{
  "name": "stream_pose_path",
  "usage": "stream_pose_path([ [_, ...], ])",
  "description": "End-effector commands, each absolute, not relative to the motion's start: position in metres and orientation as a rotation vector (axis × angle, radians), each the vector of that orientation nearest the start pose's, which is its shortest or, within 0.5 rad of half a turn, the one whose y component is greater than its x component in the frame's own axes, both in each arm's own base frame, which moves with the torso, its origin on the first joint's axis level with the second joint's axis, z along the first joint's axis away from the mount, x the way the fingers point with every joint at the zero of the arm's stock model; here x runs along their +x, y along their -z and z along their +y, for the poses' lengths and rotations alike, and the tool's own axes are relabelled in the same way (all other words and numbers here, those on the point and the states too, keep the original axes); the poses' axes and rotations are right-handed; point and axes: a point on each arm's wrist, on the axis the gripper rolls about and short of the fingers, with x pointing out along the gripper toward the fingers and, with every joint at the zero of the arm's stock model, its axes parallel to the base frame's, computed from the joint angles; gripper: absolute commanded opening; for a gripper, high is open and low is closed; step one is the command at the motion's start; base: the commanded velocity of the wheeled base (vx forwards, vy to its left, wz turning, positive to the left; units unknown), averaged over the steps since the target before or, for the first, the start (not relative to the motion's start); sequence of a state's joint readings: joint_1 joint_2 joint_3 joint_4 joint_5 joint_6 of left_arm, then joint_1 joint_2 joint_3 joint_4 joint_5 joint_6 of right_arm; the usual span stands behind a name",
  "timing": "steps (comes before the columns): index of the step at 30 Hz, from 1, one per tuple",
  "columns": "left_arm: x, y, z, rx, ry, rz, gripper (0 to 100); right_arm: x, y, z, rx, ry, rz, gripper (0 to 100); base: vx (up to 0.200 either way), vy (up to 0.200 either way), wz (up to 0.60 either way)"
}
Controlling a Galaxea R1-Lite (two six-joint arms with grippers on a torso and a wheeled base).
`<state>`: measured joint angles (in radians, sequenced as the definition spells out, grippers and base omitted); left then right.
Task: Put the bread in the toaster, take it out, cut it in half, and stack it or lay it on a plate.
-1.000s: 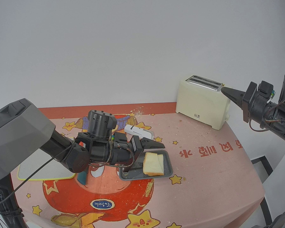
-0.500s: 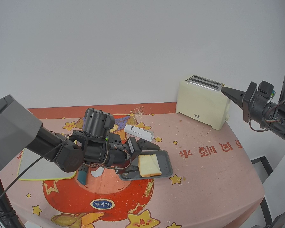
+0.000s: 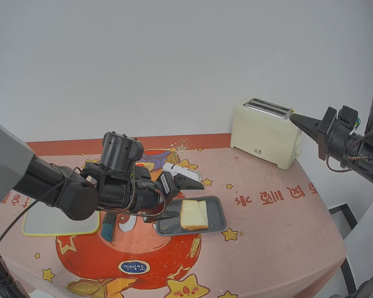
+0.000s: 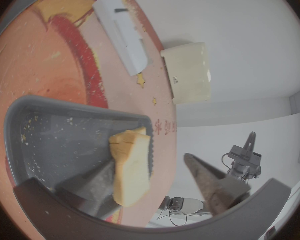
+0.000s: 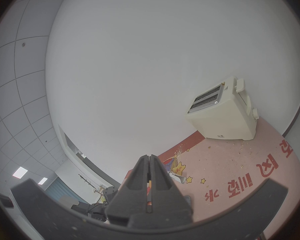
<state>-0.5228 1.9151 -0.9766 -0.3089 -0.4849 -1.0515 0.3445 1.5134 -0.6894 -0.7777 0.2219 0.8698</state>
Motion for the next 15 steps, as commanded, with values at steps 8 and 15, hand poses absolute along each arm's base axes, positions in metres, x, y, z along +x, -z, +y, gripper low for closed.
stream_pose_path([
  [8, 0.213, -0.194, -0.129, -0.793, 0.568, 0.818, 100, 0.238, -0.21, 0.092, 0.759, -0.509, 0.299, 0, 0.0, 0.0, 0.0],
  [15, 0.145, -0.254, -0.08, -0.777, 0.658, 0.516, 100, 0.231, -0.193, 0.099, 0.662, -0.522, 0.346, 0, 0.0, 0.0, 0.0],
])
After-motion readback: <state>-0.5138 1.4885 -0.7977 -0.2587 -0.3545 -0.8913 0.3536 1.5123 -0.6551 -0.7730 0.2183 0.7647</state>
